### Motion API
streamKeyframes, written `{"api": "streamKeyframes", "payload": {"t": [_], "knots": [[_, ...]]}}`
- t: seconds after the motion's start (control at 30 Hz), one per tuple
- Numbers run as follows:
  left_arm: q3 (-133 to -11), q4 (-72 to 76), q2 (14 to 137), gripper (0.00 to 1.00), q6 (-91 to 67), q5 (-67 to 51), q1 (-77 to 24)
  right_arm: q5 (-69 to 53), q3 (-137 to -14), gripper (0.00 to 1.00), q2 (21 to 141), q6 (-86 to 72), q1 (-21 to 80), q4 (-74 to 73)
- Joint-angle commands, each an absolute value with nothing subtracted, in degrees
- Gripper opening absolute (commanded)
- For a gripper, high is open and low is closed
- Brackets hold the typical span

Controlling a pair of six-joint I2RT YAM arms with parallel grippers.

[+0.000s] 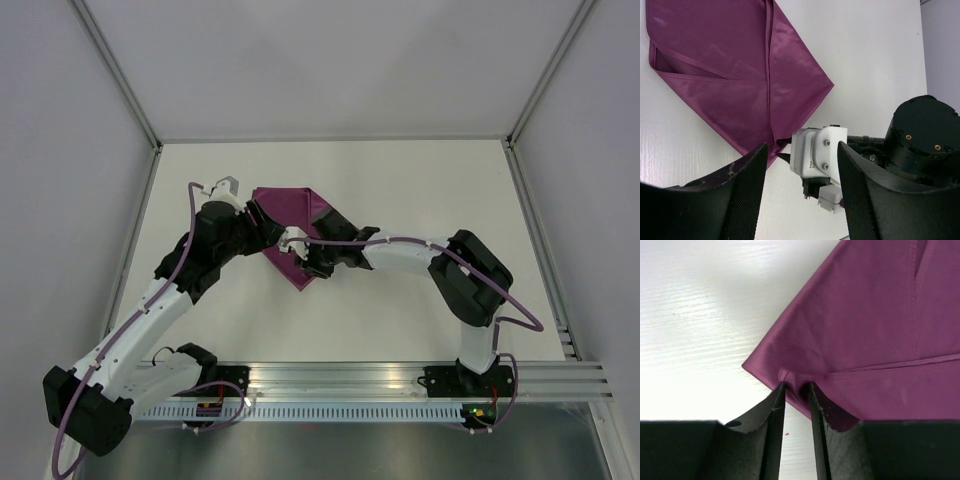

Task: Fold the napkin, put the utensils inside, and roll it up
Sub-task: Fold the napkin at the center of the board.

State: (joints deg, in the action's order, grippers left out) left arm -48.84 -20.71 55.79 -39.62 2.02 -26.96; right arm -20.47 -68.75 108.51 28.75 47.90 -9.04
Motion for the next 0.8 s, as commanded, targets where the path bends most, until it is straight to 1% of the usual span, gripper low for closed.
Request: {"api": "streamKeyframes", "payload": {"t": [0.0,0.03,0.13,0.3,0.37,0.47,0.53,0.6,0.67,0.7,0.77], "knots": [[-49.4,-19.3,55.5,0.63,-40.8,1.9,-26.8,-23.1,-69.5,0.33,109.0,29.5,48.9,-9.7],[-49.5,-19.4,55.4,0.63,-40.7,1.9,-26.8,-23.8,-69.6,0.34,109.1,29.7,49.0,-10.5],[-50.3,-19.7,55.8,0.63,-40.5,2.3,-26.8,-24.3,-69.7,0.40,109.0,29.7,49.4,-11.2],[-52.1,-19.6,56.8,0.64,-41.7,4.0,-26.8,-25.7,-70.3,0.42,108.2,28.7,49.6,-12.0],[-52.6,-20.1,57.6,0.64,-42.5,6.4,-26.3,-25.7,-70.2,0.45,106.8,28.2,49.3,-12.2],[-52.5,-20.0,59.4,0.64,-44.5,7.4,-24.4,-26.4,-70.2,0.46,104.4,27.1,47.9,-13.1],[-51.9,-20.0,60.4,0.63,-46.0,8.1,-22.4,-27.4,-70.3,0.48,102.2,25.8,46.6,-13.9],[-50.0,-19.3,61.4,0.59,-47.9,8.1,-20.9,-28.0,-71.2,0.49,101.1,25.0,43.8,-15.1],[-47.0,-17.5,62.2,0.56,-49.6,7.6,-18.7,-26.3,-72.0,0.51,100.1,23.1,40.5,-15.3],[-46.0,-16.9,62.4,0.52,-51.2,7.6,-18.1,-23.8,-73.5,0.51,100.2,22.9,39.5,-15.7],[-43.4,-15.5,63.3,0.49,-52.6,7.8,-16.6,-22.2,-75.3,0.52,101.7,22.0,35.8,-16.0]]}}
